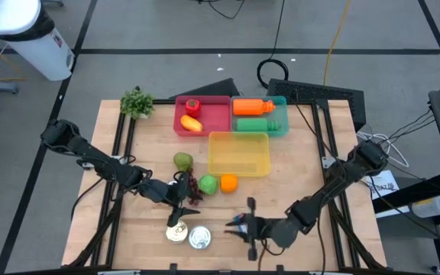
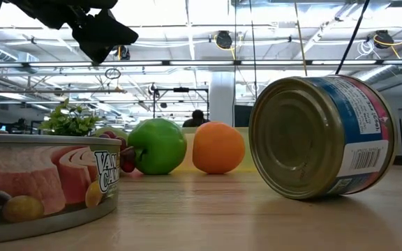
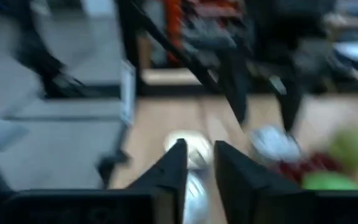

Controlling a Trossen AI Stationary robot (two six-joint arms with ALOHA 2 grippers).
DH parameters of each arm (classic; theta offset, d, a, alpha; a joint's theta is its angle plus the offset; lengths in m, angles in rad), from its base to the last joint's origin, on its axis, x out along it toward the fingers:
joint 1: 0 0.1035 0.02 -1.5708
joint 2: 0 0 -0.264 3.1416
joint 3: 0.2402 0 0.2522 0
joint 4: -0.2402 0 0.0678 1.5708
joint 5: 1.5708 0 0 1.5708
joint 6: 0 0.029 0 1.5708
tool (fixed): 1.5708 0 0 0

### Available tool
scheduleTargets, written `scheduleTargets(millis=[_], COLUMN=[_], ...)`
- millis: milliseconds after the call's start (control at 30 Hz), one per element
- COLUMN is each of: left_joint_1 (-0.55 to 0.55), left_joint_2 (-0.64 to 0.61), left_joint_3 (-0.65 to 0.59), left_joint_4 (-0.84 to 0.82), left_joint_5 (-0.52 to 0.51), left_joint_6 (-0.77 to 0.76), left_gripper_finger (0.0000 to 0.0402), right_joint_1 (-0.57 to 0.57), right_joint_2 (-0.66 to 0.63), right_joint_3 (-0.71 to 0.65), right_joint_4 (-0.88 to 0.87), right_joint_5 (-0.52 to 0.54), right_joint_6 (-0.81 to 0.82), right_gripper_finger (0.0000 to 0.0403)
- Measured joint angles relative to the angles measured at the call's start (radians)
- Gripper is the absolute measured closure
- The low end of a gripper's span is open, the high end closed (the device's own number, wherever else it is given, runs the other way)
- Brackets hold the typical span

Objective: Pick & Place Food Item
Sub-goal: Put the right blue tuna can into the yellow bin

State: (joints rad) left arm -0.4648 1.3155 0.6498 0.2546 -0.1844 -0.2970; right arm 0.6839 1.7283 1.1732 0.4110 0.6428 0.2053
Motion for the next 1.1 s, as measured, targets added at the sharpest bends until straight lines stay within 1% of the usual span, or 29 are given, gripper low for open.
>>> scheduleTargets(millis=[67,133,200,267,300,333,367,433,500,533,567,633,733,800,867,1000,1100], left_joint_1=[0.0,0.0,0.0,0.0,0.0,0.0,0.0,0.0,0.0,0.0,0.0,0.0,0.0,0.0,0.0,0.0,0.0], left_joint_2=[0.0,0.0,0.0,0.0,0.0,0.0,0.0,0.0,0.0,0.0,0.0,0.0,0.0,0.0,0.0,0.0,0.0], left_joint_3=[0.0,0.0,0.0,0.0,0.0,0.0,0.0,0.0,0.0,0.0,0.0,0.0,0.0,0.0,0.0,0.0,0.0], left_joint_4=[0.0,-0.001,-0.01,-0.025,-0.031,-0.035,-0.041,-0.047,-0.047,-0.046,-0.046,-0.045,-0.045,-0.043,-0.043,-0.042,-0.043], left_joint_5=[0.0,0.0,0.0,0.0,0.0,0.0,0.0,0.0,0.0,0.0,0.0,0.0,0.0,0.0,-0.001,-0.013,-0.037], left_joint_6=[0.0,0.001,0.001,0.001,0.001,0.001,0.001,0.001,-0.004,-0.01,-0.01,-0.011,-0.012,-0.019,-0.019,-0.019,-0.019], left_gripper_finger=[0.016,0.016,0.016,0.016,0.016,0.016,0.016,0.016,0.016,0.016,0.016,0.016,0.016,0.016,0.016,0.016,0.016], right_joint_1=[-0.004,-0.002,0.003,0.021,0.034,0.049,0.064,0.095,0.117,0.122,0.124,0.123,0.108,0.095,0.076,0.053,0.032], right_joint_2=[0.0,0.001,0.009,0.021,0.024,0.029,0.033,0.039,0.053,0.062,0.07,0.079,0.097,0.114,0.132,0.145,0.155], right_joint_3=[0.0,0.0,0.004,0.031,0.05,0.079,0.115,0.192,0.272,0.301,0.321,0.333,0.335,0.336,0.335,0.335,0.335], right_joint_4=[0.099,0.189,0.264,0.267,0.231,0.182,0.118,-0.062,-0.293,-0.399,-0.494,-0.639,-0.81,-0.923,-0.997,-1.077,-1.084], right_joint_5=[-0.077,-0.18,-0.286,-0.322,-0.312,-0.273,-0.217,-0.063,0.066,0.098,0.116,0.109,0.054,-0.01,-0.07,-0.139,-0.2], right_joint_6=[-0.076,-0.137,-0.151,-0.154,-0.157,-0.157,-0.148,-0.082,0.052,0.138,0.224,0.404,0.654,0.784,0.876,0.976,0.987], right_gripper_finger=[0.0296,0.0261,0.0223,0.0185,0.0168,0.0152,0.0139,0.0121,0.0113,0.0112,0.0112,0.0115,0.0122,0.0126,0.0129,0.0133,0.0133])
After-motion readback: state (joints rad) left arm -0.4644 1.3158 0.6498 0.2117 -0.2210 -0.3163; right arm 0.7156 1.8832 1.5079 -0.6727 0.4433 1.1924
